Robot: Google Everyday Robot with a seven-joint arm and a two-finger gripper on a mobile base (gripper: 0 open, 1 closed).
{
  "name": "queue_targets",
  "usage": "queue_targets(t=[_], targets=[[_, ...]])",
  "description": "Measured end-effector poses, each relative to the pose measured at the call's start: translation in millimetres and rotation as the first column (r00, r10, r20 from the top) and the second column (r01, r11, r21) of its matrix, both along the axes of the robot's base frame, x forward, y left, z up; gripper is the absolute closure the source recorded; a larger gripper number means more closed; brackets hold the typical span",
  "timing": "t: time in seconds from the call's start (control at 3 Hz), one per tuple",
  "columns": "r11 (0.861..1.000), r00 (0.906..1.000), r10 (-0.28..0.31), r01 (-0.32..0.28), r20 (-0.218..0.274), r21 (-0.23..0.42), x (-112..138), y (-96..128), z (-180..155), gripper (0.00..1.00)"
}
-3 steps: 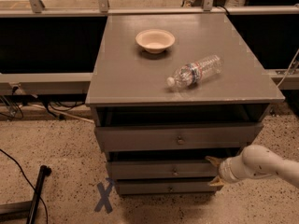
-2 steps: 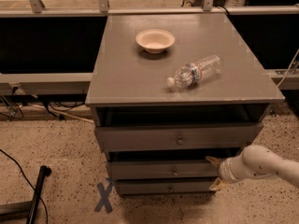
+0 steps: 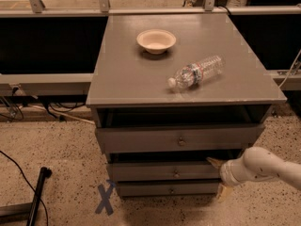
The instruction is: Open middle drawer
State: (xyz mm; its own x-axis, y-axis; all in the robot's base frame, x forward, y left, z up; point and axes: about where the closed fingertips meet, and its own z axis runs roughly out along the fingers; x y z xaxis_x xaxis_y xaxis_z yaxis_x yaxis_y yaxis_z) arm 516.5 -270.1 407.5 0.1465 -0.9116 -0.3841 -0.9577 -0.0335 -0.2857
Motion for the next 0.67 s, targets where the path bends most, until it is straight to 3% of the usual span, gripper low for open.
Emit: queue_targets(t=[0.33,0.67], targets=[[1.0,1.0,0.007,-0.007,0.003,0.01,2.4,1.4,3.0,0.0],[1.0,0.9993,0.008,-0.008,0.038,-0.001,9.8,0.3,13.8,0.0]])
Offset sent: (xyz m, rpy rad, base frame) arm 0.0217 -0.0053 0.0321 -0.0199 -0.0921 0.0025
